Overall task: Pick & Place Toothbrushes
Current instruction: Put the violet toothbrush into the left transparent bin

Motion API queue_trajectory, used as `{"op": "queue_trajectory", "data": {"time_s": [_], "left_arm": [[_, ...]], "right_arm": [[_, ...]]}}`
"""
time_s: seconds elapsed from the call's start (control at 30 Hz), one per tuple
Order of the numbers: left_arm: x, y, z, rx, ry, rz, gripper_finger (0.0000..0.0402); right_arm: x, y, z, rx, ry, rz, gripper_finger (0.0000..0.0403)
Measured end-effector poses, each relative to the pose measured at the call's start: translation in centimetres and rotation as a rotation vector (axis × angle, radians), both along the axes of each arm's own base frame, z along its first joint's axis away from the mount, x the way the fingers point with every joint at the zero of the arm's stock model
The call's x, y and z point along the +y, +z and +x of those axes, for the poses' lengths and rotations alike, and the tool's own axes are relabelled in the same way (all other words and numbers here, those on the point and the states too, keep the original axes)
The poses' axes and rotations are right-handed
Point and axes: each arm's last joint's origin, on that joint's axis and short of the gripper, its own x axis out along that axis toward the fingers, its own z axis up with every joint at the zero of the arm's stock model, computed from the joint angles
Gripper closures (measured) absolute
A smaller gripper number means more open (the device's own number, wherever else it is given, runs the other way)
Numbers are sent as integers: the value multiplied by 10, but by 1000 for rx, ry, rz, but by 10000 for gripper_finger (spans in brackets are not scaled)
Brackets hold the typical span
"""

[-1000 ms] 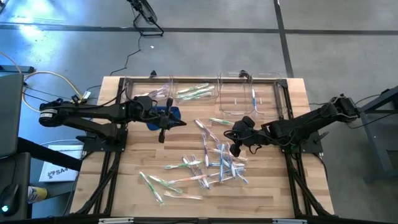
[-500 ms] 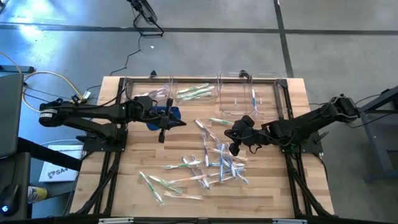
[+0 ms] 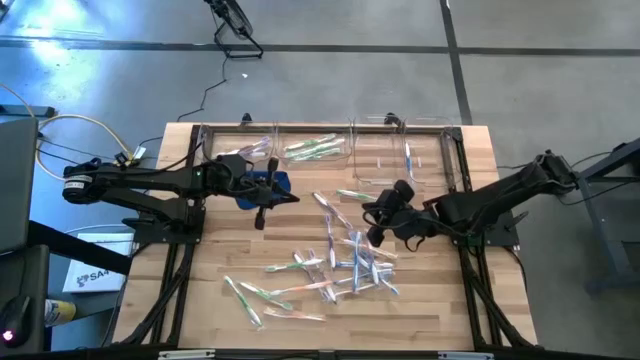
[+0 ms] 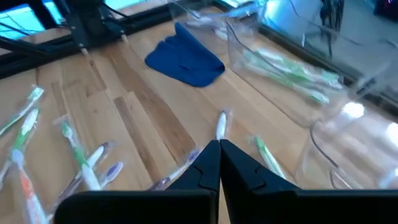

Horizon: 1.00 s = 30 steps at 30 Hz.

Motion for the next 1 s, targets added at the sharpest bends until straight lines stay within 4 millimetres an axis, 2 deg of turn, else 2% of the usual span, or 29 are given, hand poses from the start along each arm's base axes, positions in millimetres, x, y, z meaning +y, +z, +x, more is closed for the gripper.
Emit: {"op": "queue_trajectory", "data": {"time_s": [0.13, 0.33, 0.47, 0.57, 0.7, 0.87, 1.0], "left_arm": [[0, -1, 0, 10, 1, -1, 401], [0, -1, 0, 10, 1, -1, 401], [0, -1, 0, 10, 1, -1, 401], [0, -1, 0, 10, 1, -1, 401], [0, -1, 0, 10, 1, -1, 401], [0, -1, 0, 14, 1, -1, 401], [0, -3, -1, 32, 2, -3, 401]], "right_arm": [[1, 8, -6, 34, -67, 131, 401], [4, -2, -13, 107, -115, 382, 401], [8, -8, -15, 164, -78, 534, 401], [10, -8, -15, 203, -15, 553, 401], [10, -8, -15, 227, 57, 486, 401], [6, -8, -14, 177, -61, 543, 401], [6, -9, -15, 181, -78, 535, 386]]}}
